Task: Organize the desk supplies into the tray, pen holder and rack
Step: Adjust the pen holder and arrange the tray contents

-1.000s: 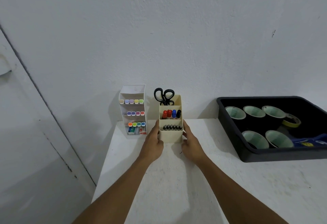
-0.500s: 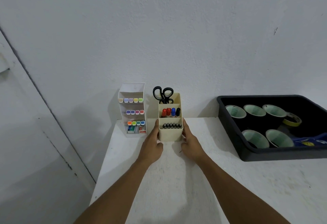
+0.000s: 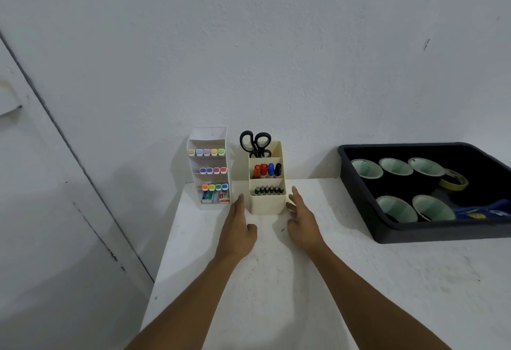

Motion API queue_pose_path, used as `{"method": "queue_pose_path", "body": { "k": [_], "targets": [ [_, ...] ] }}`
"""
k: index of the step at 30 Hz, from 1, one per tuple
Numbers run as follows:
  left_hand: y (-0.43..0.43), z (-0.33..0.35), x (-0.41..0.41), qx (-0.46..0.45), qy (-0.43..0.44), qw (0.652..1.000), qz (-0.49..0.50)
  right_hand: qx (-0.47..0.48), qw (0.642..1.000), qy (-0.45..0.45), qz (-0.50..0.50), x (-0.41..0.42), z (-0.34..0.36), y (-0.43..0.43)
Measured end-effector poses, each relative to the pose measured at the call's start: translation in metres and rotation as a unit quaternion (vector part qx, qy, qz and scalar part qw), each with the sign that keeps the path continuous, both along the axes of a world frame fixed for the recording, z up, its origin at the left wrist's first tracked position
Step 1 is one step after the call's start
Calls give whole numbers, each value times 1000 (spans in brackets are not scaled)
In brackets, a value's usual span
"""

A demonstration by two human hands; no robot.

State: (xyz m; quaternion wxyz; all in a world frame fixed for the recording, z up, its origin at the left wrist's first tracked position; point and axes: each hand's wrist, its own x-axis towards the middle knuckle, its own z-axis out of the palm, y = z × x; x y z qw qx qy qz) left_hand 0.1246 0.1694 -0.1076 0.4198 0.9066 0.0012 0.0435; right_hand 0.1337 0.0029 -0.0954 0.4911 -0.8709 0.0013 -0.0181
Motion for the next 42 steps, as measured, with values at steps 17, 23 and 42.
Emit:
{"method": "queue_pose_path", "body": {
  "k": [17,23,42],
  "targets": [
    [-86,-13,-50,116,-155,977,-92,-245,918,-312,20,-94,67,-160],
    [-204,1,-85,-60,-37,991,-111,-440,890,-56,-106,-90,65,-328],
    [-258,56,-67,-329,159,927,86,-51,981,99,159,-135,104,-272]
  ]
}}
